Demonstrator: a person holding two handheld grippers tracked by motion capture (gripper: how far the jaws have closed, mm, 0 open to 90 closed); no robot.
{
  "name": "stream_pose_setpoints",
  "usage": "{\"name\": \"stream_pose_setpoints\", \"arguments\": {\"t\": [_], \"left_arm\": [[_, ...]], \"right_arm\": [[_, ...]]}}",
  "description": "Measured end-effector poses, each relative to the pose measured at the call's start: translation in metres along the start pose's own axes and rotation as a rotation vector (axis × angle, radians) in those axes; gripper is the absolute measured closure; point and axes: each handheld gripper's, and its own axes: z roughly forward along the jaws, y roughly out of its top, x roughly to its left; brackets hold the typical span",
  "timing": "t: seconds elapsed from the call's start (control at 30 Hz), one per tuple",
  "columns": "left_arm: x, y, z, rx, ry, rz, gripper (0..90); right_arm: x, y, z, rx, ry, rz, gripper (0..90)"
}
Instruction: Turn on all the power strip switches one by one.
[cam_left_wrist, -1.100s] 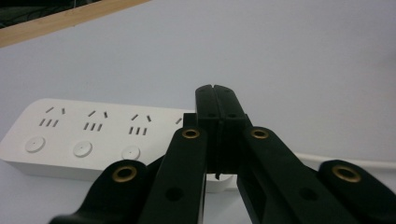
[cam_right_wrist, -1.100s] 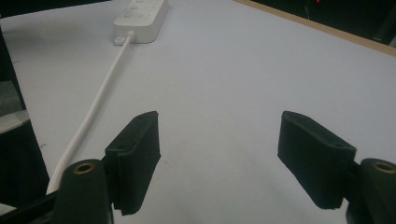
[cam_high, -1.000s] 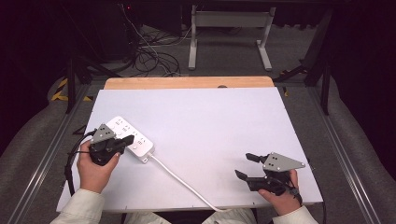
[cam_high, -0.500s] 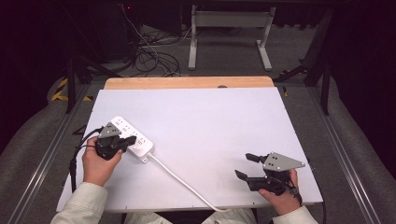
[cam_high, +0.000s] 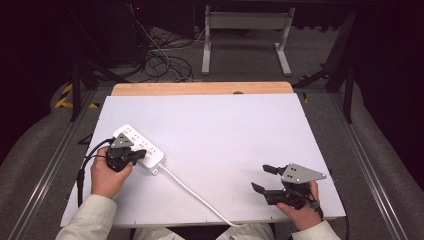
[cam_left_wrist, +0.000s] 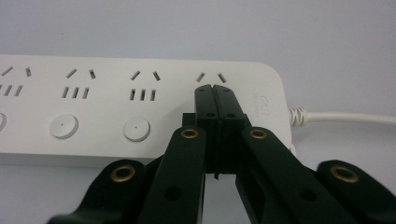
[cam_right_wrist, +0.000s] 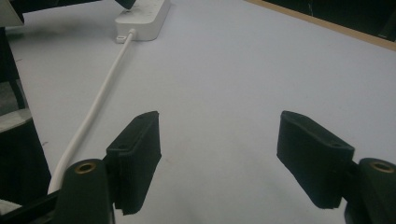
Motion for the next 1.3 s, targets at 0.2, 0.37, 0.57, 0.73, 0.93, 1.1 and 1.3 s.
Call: {"name": "stream_pose_setpoints", "arguments": {"t": [0.2, 0.37, 0.57, 0.73, 0.93, 1.1, 1.3], "left_arm": [[-0.0005, -0.0009, 0.0017, 0.013, 0.012, 0.006, 89.9], [-0.0008, -0.0013, 0.0018, 0.009, 0.018, 0.02, 89.9], [-0.0014, -0.0023, 0.0022, 0.005, 0.016, 0.022, 89.9], [-0.0011, -0.0022, 0.0027, 0.003, 0.027, 0.032, 89.9], [0.0008, -0.0032, 0.0031, 0.002, 0.005, 0.013, 89.9], [-0.0002, -0.0029, 0.0035, 0.007, 0.009, 0.006, 89.9], [-0.0005, -0.0035, 0.0039, 0.002, 0.022, 0.018, 90.0]], "right_arm": [[0.0, -0.0002, 0.0006, 0.002, 0.002, -0.004, 30.5], [0.0, -0.0003, 0.0005, 0.003, 0.003, -0.005, 30.4], [0.0004, -0.0004, 0.0006, 0.005, 0.005, -0.005, 30.4], [0.0006, -0.0004, 0.0009, 0.007, 0.007, -0.004, 30.6], [0.0007, -0.0004, 0.0009, 0.007, 0.007, -0.004, 30.6], [0.0008, -0.0005, 0.0009, 0.008, 0.008, -0.005, 30.6], [0.0009, -0.0005, 0.0012, 0.012, 0.008, -0.009, 30.6]]}}
